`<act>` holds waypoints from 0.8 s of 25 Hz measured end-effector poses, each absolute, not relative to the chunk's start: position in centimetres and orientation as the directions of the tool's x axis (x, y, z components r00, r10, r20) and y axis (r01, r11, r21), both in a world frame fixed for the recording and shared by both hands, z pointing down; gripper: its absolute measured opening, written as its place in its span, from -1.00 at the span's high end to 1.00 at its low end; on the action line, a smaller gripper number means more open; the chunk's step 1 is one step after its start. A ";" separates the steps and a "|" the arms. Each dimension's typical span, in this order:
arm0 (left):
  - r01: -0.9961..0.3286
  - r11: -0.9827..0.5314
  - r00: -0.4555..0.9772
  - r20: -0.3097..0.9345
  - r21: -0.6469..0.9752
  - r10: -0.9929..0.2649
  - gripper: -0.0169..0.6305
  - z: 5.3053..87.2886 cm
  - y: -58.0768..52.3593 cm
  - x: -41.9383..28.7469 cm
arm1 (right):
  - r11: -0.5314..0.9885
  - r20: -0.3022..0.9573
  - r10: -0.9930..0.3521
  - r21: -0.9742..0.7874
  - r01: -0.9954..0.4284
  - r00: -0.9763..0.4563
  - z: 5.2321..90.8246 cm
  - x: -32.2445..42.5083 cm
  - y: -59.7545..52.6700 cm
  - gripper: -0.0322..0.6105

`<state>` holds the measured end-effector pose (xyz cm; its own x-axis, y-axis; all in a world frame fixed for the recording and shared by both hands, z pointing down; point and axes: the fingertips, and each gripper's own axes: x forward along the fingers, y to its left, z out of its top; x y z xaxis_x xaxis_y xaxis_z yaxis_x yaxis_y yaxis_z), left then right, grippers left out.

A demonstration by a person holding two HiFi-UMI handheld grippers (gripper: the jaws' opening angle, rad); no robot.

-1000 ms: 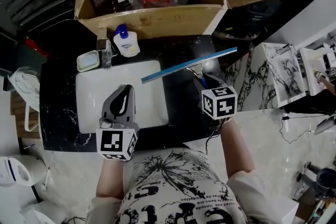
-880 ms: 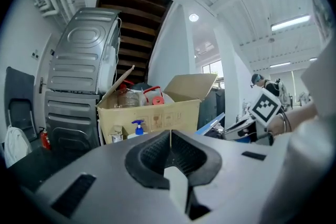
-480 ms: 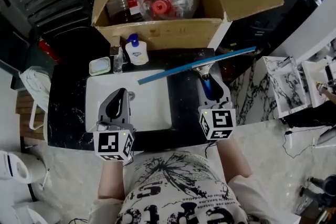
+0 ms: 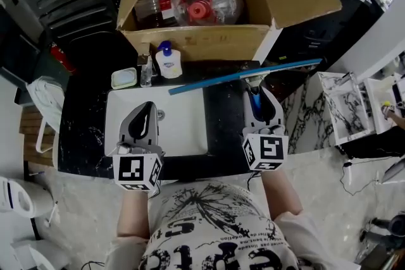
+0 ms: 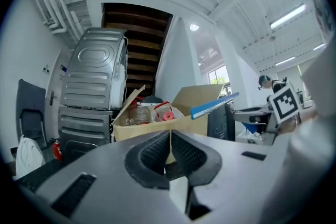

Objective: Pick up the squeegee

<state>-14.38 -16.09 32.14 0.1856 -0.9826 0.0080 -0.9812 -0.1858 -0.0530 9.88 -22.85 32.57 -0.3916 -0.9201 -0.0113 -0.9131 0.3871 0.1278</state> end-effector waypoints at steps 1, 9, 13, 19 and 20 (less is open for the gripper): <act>-0.981 -0.188 0.188 0.004 -0.053 -0.982 0.91 32.0 -16.2 -14.3 | 0.390 -0.011 -0.919 0.130 -0.912 -0.394 32.5 9.8 -22.8 0.54; -0.978 -0.200 0.202 -0.013 -0.062 -0.979 0.91 31.3 -16.4 -14.0 | 0.391 -0.013 -0.919 0.122 -0.912 -0.395 32.5 9.6 -22.8 0.54; -0.977 -0.202 0.203 -0.011 -0.063 -0.979 0.91 31.5 -16.5 -14.1 | 0.385 -0.011 -0.922 0.109 -0.917 -0.388 32.6 9.8 -23.0 0.54; -0.978 -0.199 0.200 -0.005 -0.059 -0.980 0.91 31.1 -16.9 -14.1 | 0.380 -0.003 -0.924 0.096 -0.920 -0.382 32.8 9.8 -23.3 0.54; -0.978 -0.201 0.202 -0.009 -0.061 -0.979 0.91 31.2 -16.9 -14.2 | 0.379 -0.002 -0.924 0.096 -0.920 -0.381 32.8 9.7 -23.4 0.54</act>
<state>-14.21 -16.92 31.20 0.2022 -0.9793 -0.0087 -0.9776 -0.2013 -0.0606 9.73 -23.35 32.79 -0.3814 -0.9244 -0.0021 -0.9202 0.3794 0.0964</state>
